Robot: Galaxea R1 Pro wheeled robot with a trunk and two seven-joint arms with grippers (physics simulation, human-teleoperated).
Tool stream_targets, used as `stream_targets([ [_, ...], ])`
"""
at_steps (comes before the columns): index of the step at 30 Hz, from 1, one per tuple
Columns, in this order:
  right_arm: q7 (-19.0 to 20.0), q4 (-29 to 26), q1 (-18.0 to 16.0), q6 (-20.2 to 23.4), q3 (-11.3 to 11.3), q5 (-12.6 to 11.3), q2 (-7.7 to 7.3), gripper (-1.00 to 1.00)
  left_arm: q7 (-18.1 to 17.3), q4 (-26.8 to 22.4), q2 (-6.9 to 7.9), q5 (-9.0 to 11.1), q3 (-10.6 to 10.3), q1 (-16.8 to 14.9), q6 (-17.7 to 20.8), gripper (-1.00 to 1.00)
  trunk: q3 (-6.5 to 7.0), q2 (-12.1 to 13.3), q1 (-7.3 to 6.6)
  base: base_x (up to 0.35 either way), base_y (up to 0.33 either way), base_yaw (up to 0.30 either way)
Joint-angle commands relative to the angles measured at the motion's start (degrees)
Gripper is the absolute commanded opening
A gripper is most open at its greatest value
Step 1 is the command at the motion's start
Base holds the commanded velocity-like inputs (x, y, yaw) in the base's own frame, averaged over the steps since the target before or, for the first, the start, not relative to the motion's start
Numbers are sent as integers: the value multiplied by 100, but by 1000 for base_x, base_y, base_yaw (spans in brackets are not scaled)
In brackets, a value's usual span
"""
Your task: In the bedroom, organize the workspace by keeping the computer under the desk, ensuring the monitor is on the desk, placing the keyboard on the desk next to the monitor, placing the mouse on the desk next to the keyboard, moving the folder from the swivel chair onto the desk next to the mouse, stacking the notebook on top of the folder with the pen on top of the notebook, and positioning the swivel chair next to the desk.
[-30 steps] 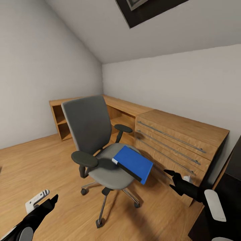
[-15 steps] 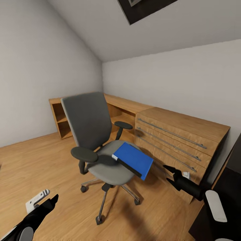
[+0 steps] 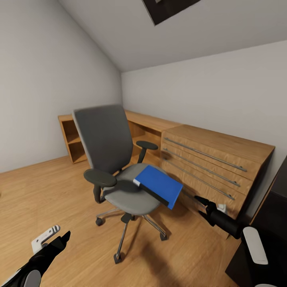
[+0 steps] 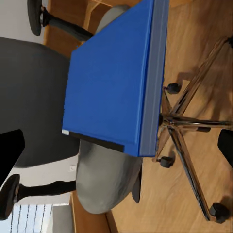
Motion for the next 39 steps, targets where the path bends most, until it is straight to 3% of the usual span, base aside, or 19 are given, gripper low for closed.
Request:
stream_targets([
  [1,24,16,-6,-74,-13,39,8,100,41,-8,-4,61,5,-4,26,100,-24,-44,21,0,0,0],
  [3,-27,82,-8,-466,-12,23,15,100,41,-8,-10,60,-7,-4,26,100,-60,-124,65,0,0,0],
  [6,-11,97,-8,-554,-6,17,14,100,41,-8,-12,61,-11,-4,26,100,-114,-245,131,0,0,0],
  [7,55,111,-8,-605,60,14,9,100,36,-8,-10,60,-110,-4,25,100,-132,-285,153,0,0,0],
  [14,252,149,-8,-613,245,11,-3,100,32,-8,9,58,-260,-4,41,100,-287,-295,172,0,0,0],
  [32,432,249,-8,-621,265,24,-18,100,32,-8,7,58,-278,-4,35,100,-686,-320,218,0,0,0],
  [39,427,230,-8,-630,281,31,-9,100,32,-8,9,58,-281,-4,47,100,-686,-320,218,0,0,0],
])
